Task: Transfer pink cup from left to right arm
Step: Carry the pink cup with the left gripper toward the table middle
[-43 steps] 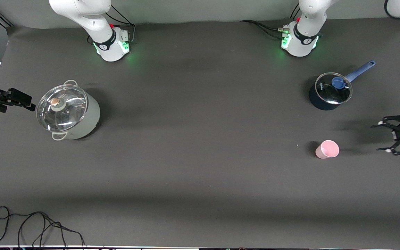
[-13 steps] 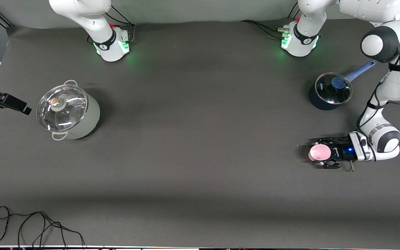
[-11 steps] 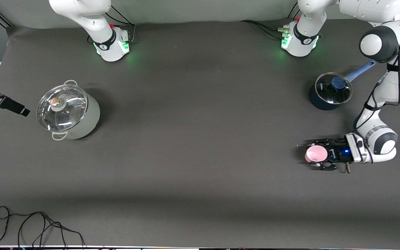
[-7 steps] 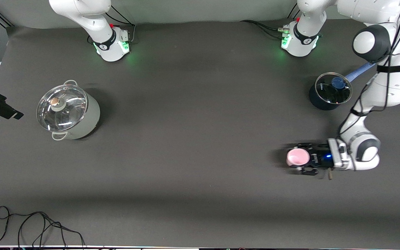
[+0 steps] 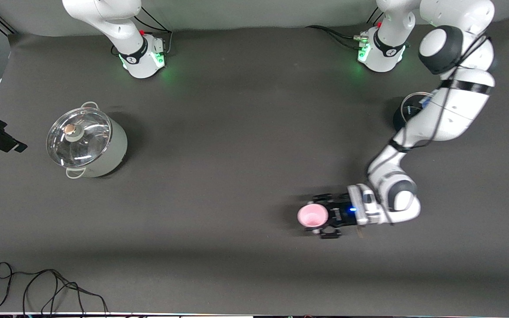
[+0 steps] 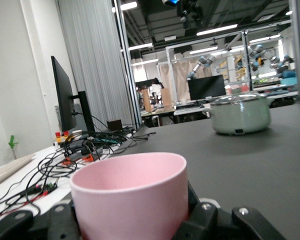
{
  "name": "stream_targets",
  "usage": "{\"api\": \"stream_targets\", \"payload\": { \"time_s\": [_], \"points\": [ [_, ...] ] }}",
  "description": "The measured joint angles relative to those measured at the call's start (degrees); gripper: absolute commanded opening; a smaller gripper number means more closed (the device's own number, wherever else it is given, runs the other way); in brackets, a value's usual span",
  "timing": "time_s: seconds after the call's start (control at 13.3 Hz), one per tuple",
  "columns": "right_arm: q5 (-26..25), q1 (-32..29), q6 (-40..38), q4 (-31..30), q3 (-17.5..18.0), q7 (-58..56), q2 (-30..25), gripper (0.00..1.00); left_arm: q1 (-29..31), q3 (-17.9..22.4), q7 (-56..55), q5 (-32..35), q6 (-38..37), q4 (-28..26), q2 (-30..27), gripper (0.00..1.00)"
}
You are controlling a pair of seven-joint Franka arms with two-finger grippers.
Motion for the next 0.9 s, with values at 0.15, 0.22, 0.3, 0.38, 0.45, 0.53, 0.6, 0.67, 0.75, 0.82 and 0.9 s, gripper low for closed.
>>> {"api": "stream_targets", "payload": {
  "time_s": [0.15,0.22,0.3,0.38,0.45,0.53,0.6,0.67,0.75,0.82,0.9],
  "points": [
    [0.02,0.1,0.03,0.01,0.04,0.01,0.0,1.0,-3.85,-2.01,-1.17,-1.68,6.98,2.19,-0.02,0.0],
    [0.07,0.11,0.04,0.01,0.07,0.02,0.02,1.0,-5.27,-3.16,-2.28,-1.81,9.76,3.17,-0.03,0.0],
    [0.14,0.11,0.06,0.04,0.13,0.03,0.04,1.0,-6.63,-4.35,-3.22,-1.83,12.26,4.28,-0.06,0.0],
    [0.22,0.16,0.09,0.09,0.24,0.18,0.07,1.0,-8.28,-5.42,-4.73,-1.99,14.5,5.68,-0.09,0.0],
    [0.32,0.35,0.11,0.19,0.36,0.43,0.09,1.0,-10.41,-6.29,-7.75,-2.26,16.94,7.55,-0.14,0.0],
    [0.42,0.82,0.12,0.33,0.47,0.6,0.09,1.0,-12.86,-6.76,-11.54,-2.35,19.74,9.73,-0.2,0.0],
    [0.54,1.46,0.12,0.51,0.54,0.9,0.1,1.0,-15.39,-6.92,-14.67,-2.36,22.8,12.1,-0.27,0.0],
    [1.0,1.94,0.12,0.75,0.68,1.21,0.13,1.0,-17.95,-7.01,-16.97,-2.37,26.33,14.47,-0.3,0.0],
    [1.9,2.23,0.12,0.92,0.8,1.29,0.14,1.0,-20.28,-7.13,-18.85,-2.38,29.84,16.48,-0.32,0.0],
    [2.91,2.56,0.12,1.06,0.84,1.29,0.14,1.0,-22.58,-7.21,-20.69,-2.38,33.2,18.24,-0.38,0.0],
    [3.83,2.98,0.12,1.17,0.86,1.3,0.15,1.0,-24.82,-7.3,-22.41,-2.38,36.29,19.75,-0.47,0.0]
  ]
}}
